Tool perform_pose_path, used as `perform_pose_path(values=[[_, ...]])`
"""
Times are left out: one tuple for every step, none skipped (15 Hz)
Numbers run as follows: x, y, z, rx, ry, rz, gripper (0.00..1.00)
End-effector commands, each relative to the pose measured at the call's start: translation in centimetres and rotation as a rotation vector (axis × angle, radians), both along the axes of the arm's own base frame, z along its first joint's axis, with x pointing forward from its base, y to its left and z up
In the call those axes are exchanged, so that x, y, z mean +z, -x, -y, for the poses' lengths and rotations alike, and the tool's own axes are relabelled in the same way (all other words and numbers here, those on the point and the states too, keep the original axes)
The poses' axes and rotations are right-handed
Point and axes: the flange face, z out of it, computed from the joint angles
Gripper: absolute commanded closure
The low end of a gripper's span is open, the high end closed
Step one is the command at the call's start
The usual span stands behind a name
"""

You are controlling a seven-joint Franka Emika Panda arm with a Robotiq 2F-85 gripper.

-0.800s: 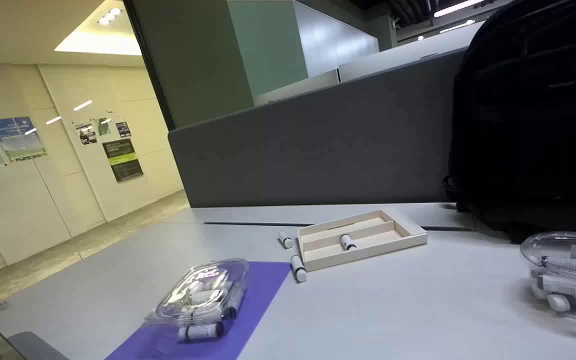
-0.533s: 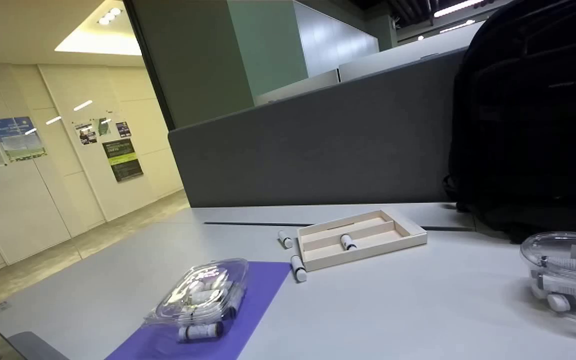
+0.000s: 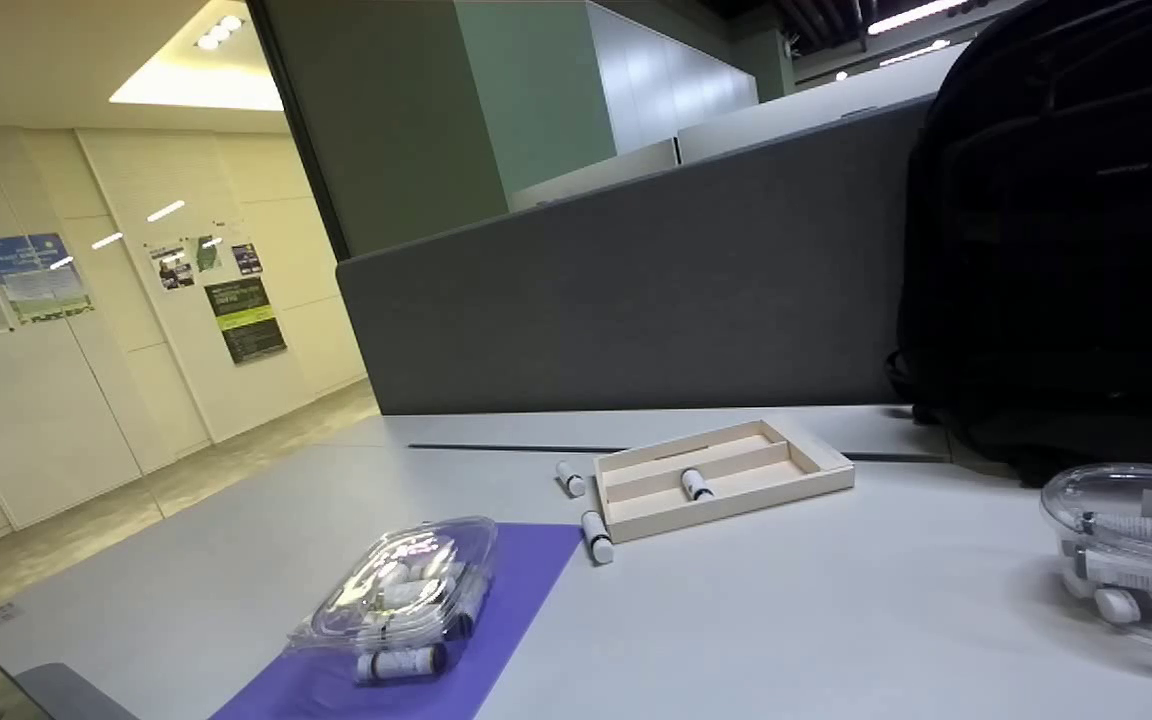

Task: Put one bottle on the wooden object

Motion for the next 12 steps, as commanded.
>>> perform_pose_path(values=[[0.1,0.0,0.0,0.0,0.0,-0.001,0.0],[0.1,0.0,0.0,0.0,0.0,-0.001,0.0],[0.1,-0.5,0.3,0.002,-0.006,0.017,0.0],[0.2,-1.1,0.5,0.008,-0.012,0.043,0.0],[0.2,-2.4,1.0,0.014,-0.029,0.073,0.0],[0.0,-3.8,1.2,0.027,-0.039,0.087,0.0],[-0.2,-5.1,1.4,0.043,-0.046,0.109,0.0],[-0.6,-6.9,1.4,0.072,-0.055,0.127,0.0],[-1.0,-8.5,1.4,0.096,-0.063,0.137,0.0],[-1.5,-10.5,1.1,0.126,-0.068,0.137,0.0],[-1.9,-12.3,0.9,0.153,-0.07,0.137,0.0],[-2.6,-14.5,0.3,0.184,-0.073,0.123,0.0]])
